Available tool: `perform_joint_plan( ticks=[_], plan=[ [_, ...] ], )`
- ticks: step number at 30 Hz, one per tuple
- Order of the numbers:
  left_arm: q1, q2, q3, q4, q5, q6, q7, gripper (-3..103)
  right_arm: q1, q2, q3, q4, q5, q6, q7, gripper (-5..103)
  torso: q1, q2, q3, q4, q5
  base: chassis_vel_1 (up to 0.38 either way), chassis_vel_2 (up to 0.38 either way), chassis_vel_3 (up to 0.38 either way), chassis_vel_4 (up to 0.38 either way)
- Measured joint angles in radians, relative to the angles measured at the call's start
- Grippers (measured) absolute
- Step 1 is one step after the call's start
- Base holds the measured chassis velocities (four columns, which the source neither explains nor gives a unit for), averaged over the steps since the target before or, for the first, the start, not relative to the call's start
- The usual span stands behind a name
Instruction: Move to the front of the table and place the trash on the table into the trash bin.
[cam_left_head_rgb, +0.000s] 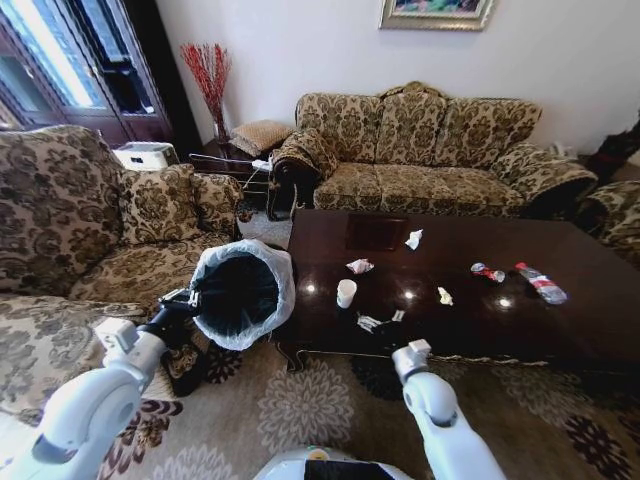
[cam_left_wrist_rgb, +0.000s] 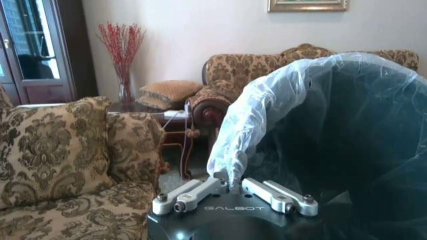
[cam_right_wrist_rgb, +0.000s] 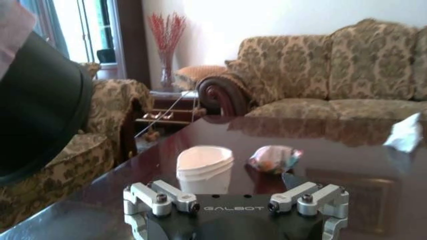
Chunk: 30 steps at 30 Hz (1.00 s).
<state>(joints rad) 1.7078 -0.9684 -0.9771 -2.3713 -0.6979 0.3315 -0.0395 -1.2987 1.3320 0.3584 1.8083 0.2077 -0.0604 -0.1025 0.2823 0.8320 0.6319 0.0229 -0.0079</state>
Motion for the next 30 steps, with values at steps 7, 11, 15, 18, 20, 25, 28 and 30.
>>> perform_joint_plan(
  ticks=[7, 11, 15, 18, 20, 25, 28, 30],
  plan=[
    [0.000, -0.001, -0.001, 0.001, 0.000, 0.000, 0.001, 0, 0.084, -0.003, -0.057, -0.085, -0.006, -0.001, 0.011, 100, 0.000, 0.000, 0.000, -0.0002, 0.0000, 0.000, 0.000, 0.000, 0.000],
    [0.005, -0.003, -0.001, -0.001, 0.000, 0.000, 0.002, 0, 0.137, -0.002, -0.099, -0.139, -0.012, 0.003, 0.012, 100, 0.000, 0.000, 0.000, 0.0000, -0.0001, 0.000, 0.000, 0.000, 0.000],
    [0.005, 0.000, 0.000, -0.001, 0.000, 0.000, 0.005, 0, 0.173, 0.008, -0.114, -0.181, -0.024, 0.003, 0.027, 100, 0.000, 0.000, 0.000, -0.0003, 0.0002, 0.000, 0.000, 0.000, 0.000],
    [0.005, 0.000, 0.000, -0.001, 0.000, 0.000, 0.005, 0, 0.201, 0.018, -0.125, -0.211, -0.026, 0.001, 0.044, 100, 0.000, 0.000, 0.000, -0.0002, 0.0001, 0.000, 0.000, 0.000, 0.000],
    [0.009, -0.003, 0.000, -0.001, 0.001, 0.000, 0.005, 0, 0.233, 0.029, -0.140, -0.258, -0.027, 0.005, 0.051, 100, 0.000, 0.000, 0.000, -0.0001, 0.0000, 0.000, 0.000, 0.000, 0.000],
    [0.018, -0.009, -0.002, -0.006, 0.002, 0.000, 0.006, 0, 0.268, 0.044, -0.156, -0.315, -0.025, 0.022, 0.048, 90, 0.000, 0.000, 0.000, 0.0000, 0.0001, 0.000, 0.000, 0.000, 0.000],
    [0.019, -0.010, -0.004, -0.008, 0.002, 0.000, 0.006, 0, 0.268, 0.043, -0.158, -0.318, -0.024, 0.025, 0.046, 84, 0.000, 0.000, 0.000, -0.0001, 0.0001, 0.000, 0.000, 0.000, 0.000],
    [0.020, -0.010, -0.005, -0.009, 0.002, 0.000, 0.006, 0, 0.265, 0.040, -0.158, -0.314, -0.024, 0.025, 0.046, 74, 0.000, 0.000, 0.000, -0.0001, 0.0001, 0.000, 0.000, 0.000, 0.000]
  ],
)
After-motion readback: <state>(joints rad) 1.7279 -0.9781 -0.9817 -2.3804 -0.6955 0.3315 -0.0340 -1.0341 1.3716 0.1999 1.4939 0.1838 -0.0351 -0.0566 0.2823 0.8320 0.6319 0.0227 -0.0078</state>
